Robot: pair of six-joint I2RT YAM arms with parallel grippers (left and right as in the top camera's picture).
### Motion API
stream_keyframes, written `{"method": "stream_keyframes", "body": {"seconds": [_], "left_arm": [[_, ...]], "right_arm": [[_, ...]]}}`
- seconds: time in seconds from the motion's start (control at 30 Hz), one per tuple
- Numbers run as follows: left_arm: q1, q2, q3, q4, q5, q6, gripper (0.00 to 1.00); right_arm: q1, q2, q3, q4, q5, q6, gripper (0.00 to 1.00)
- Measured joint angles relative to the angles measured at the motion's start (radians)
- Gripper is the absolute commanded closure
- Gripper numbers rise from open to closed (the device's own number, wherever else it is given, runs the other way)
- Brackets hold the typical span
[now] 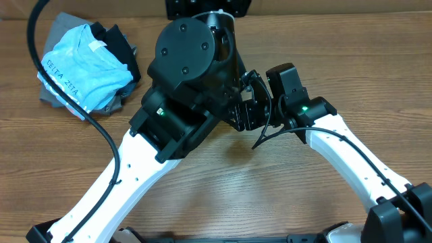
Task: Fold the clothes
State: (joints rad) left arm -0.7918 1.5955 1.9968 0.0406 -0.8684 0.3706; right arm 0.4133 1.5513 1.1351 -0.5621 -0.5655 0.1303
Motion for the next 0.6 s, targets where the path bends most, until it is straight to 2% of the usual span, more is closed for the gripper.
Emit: {"method": "stream_keyframes", "body": {"seconds": [0.27,0.6], "left_arm": [[-0.006,0.000,0.002,0.013,-0.067,0.029,0.96],[-0.021,0.000,0.002,0.012,-0.094,0.029,0.96]], "right_arm": [[0.053,-0.139,0.000,0.002,0.087,-0.017,0.34],[0.261,-0.146,0.000,0.026,0.309,-0.021,0.29]]}}
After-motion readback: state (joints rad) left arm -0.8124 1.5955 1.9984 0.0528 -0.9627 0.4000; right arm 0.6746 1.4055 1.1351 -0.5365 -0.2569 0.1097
